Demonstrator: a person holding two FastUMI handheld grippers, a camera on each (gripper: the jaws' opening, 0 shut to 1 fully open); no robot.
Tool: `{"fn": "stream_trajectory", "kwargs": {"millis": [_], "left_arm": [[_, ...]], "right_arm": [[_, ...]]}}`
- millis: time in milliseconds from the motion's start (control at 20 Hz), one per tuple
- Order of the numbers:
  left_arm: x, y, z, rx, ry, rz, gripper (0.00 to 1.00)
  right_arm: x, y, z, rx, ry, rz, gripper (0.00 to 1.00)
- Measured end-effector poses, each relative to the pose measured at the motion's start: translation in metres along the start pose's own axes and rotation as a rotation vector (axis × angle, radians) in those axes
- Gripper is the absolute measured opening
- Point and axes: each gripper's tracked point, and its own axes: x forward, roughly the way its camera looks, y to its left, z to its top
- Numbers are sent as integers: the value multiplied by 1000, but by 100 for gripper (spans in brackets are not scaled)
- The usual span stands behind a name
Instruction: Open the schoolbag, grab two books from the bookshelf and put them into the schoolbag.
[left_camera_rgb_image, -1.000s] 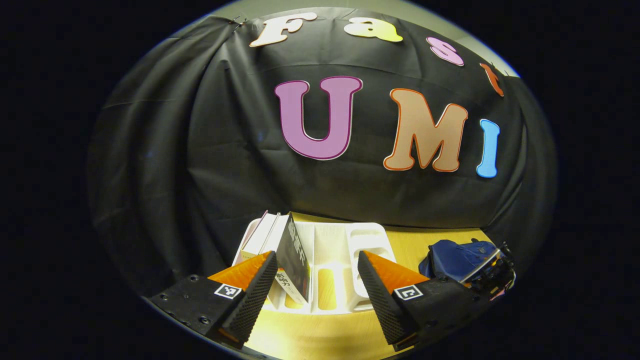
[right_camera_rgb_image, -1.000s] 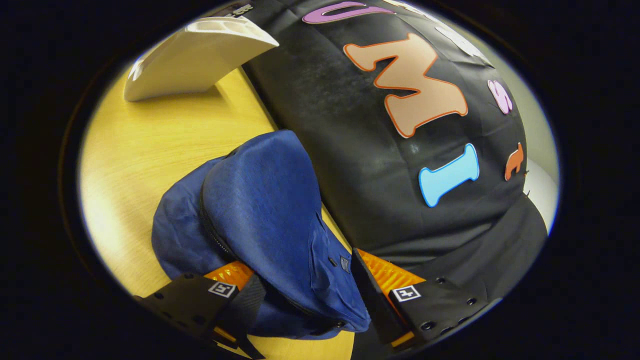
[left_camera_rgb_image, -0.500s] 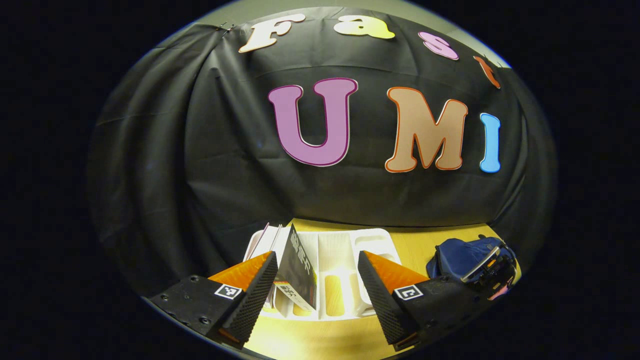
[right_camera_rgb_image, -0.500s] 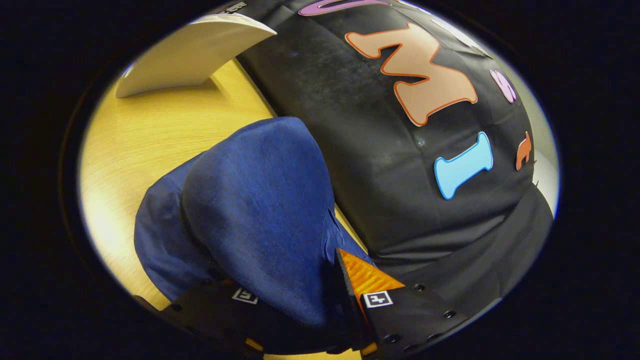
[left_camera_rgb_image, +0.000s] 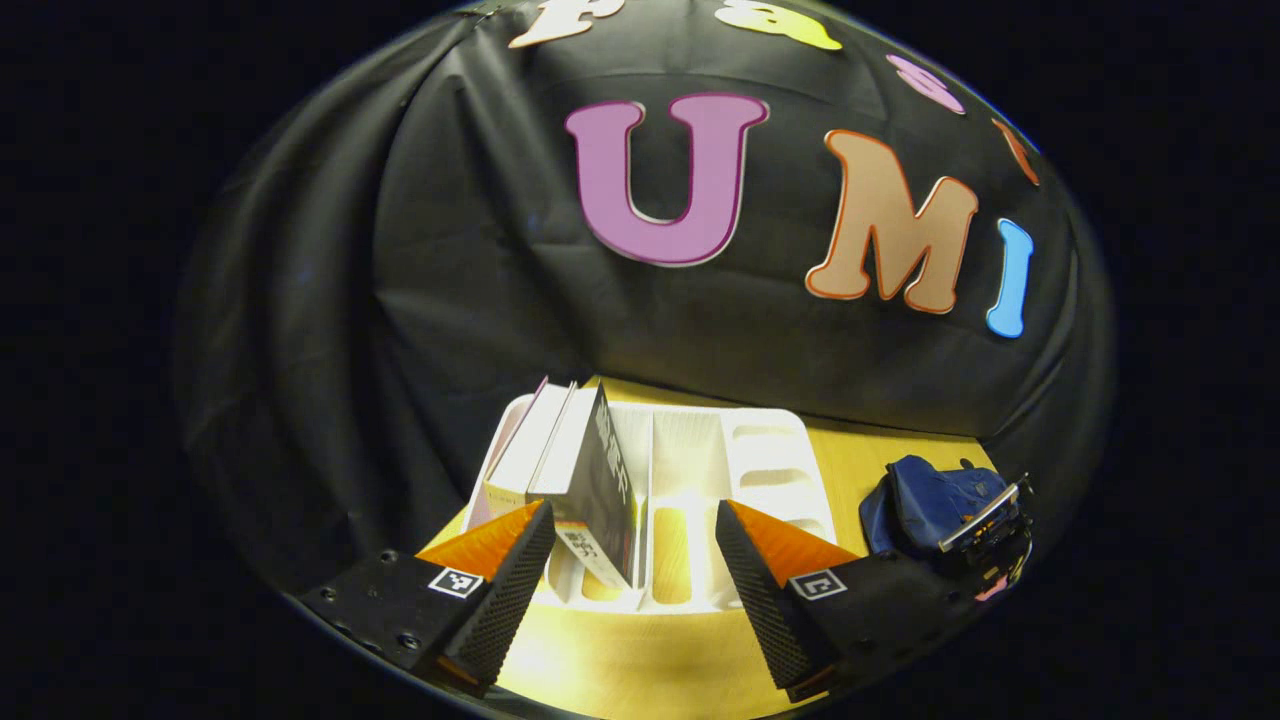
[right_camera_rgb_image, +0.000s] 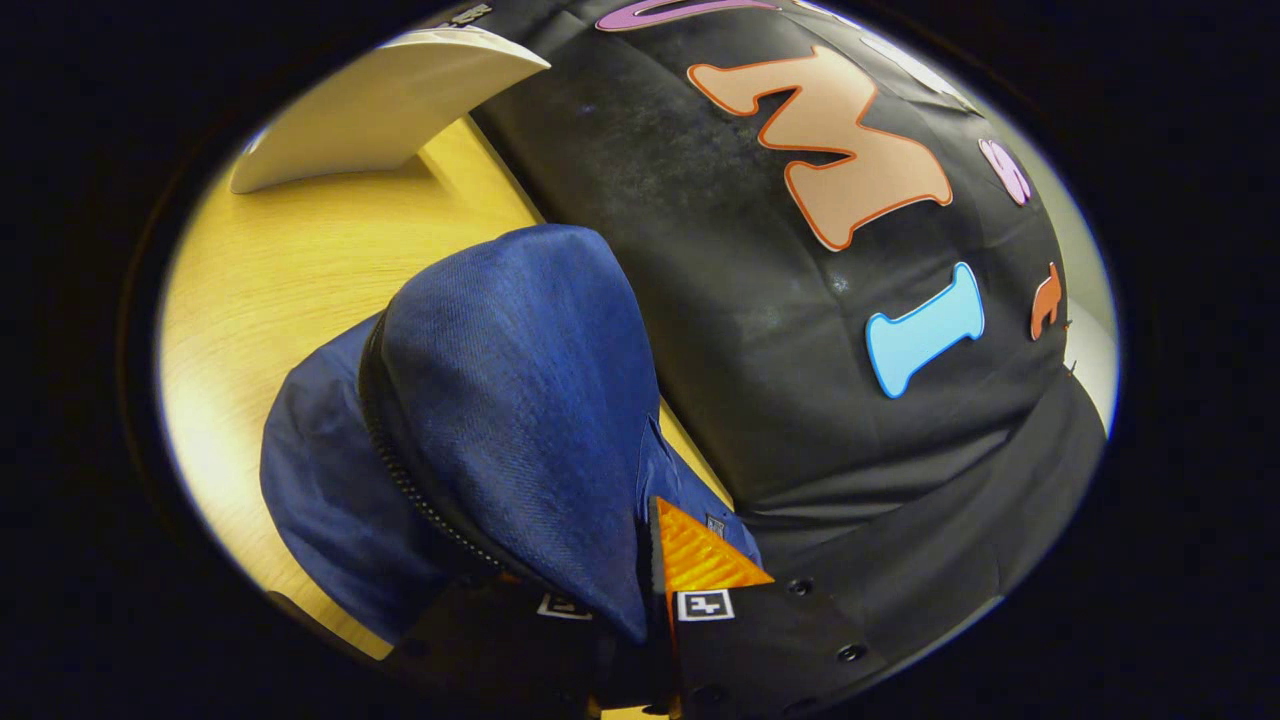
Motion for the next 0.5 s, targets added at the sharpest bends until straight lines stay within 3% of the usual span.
{"fn": "stream_trajectory", "kwargs": {"millis": [500], "left_arm": [[50,22,-53,-115,141,13,94]], "right_arm": [[-3,-15,2,94,12,55,7]]}}
